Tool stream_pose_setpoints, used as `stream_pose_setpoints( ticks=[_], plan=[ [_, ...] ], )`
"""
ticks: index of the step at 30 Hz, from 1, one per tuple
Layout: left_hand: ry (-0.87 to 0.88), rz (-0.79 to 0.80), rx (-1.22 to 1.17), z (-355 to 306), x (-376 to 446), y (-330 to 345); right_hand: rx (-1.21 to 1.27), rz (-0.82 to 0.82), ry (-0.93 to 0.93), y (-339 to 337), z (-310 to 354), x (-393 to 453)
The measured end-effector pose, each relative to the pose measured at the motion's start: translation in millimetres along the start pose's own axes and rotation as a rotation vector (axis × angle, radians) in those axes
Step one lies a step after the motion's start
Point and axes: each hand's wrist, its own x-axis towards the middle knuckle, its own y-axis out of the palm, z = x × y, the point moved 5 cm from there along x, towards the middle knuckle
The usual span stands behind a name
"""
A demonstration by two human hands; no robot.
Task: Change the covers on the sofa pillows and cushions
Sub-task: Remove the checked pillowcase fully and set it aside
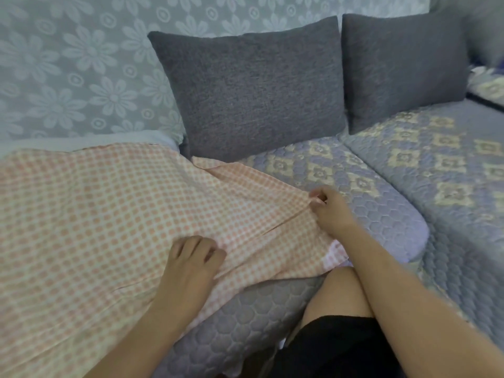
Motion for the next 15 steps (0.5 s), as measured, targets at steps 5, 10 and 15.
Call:
stream_pose_setpoints(
  ticks=[5, 10, 15],
  plan=[
    [-0.092, 0.104, 0.010, 4, -34, 5, -0.131, -0.171, 0.084, -19, -13, 5],
    [-0.167, 0.260, -0.065, 13, -127, 17, -0.370, 0.019, 0.222, -6, -12, -17],
    [-0.264, 0.483, 0.075, 19, -190, 6, -0.367, 0.157, 0.302, 1, -24, -37]
  ],
)
